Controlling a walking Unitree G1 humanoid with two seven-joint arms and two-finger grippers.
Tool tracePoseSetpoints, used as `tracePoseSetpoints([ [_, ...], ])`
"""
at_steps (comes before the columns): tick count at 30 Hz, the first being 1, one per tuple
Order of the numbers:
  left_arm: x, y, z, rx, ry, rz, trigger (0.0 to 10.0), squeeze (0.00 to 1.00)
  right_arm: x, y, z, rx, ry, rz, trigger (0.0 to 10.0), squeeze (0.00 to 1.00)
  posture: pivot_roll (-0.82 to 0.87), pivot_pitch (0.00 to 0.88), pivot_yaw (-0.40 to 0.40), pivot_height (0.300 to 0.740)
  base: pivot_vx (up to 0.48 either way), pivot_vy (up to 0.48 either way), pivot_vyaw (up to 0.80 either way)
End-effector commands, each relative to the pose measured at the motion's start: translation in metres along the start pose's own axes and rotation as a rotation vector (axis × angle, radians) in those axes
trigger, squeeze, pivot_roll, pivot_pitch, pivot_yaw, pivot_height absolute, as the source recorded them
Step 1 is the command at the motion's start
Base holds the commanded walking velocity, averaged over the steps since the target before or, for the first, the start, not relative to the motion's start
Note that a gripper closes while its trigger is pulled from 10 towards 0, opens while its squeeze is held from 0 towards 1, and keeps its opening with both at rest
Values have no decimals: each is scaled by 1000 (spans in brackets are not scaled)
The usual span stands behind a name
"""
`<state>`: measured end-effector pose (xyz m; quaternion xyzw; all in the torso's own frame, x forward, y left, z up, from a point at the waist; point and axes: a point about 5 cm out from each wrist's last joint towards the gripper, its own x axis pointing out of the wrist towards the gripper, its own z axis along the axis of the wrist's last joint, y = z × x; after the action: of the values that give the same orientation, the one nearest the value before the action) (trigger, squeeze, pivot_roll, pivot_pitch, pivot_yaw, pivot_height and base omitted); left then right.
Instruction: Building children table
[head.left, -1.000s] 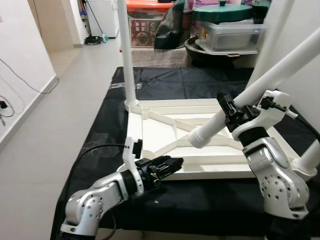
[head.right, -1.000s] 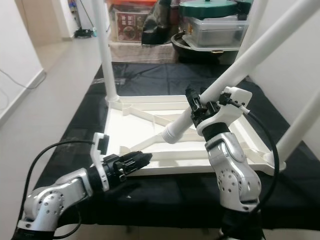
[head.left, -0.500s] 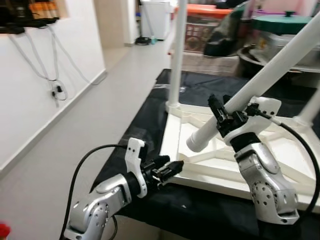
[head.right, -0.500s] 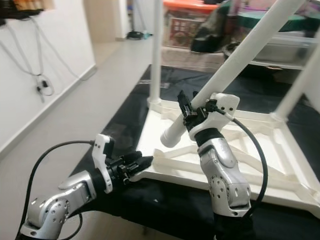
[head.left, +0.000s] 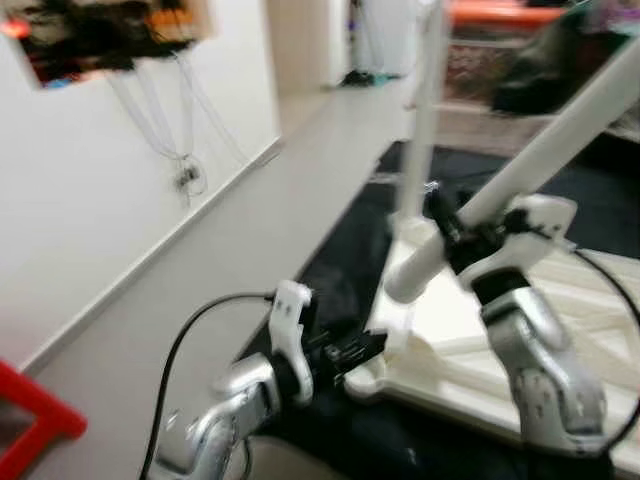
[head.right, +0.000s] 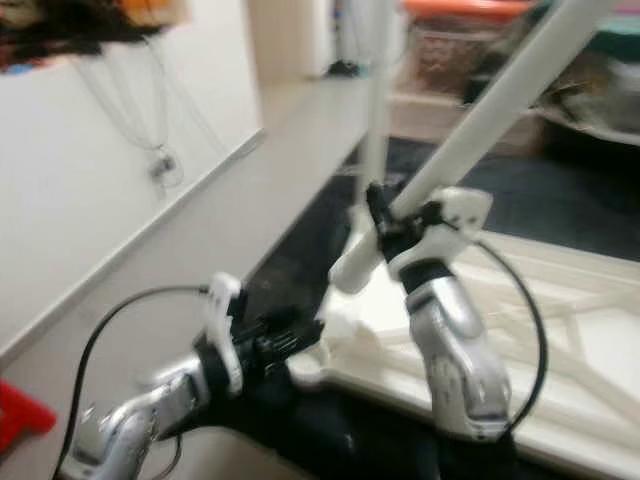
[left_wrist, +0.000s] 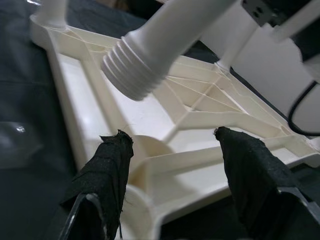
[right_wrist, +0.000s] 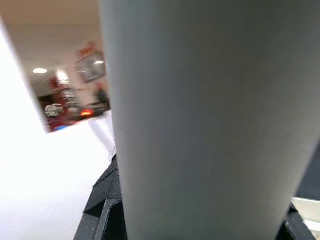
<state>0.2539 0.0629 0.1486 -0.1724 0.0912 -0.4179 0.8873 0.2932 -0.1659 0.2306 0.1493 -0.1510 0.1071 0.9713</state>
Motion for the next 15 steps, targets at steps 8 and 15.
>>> tracePoseSetpoints([
  [8, -3, 2, -7, 13, 19, 25, 10000, 0, -1, 8, -1, 32, -3, 44, 10000, 0, 167, 0, -30, 740, 0, 0, 591],
  [15, -4, 2, -8, 12, 22, 30, 10000, 0, -1, 4, -2, 39, 6, 51, 10000, 0, 166, 0, -31, 740, 0, 0, 0],
])
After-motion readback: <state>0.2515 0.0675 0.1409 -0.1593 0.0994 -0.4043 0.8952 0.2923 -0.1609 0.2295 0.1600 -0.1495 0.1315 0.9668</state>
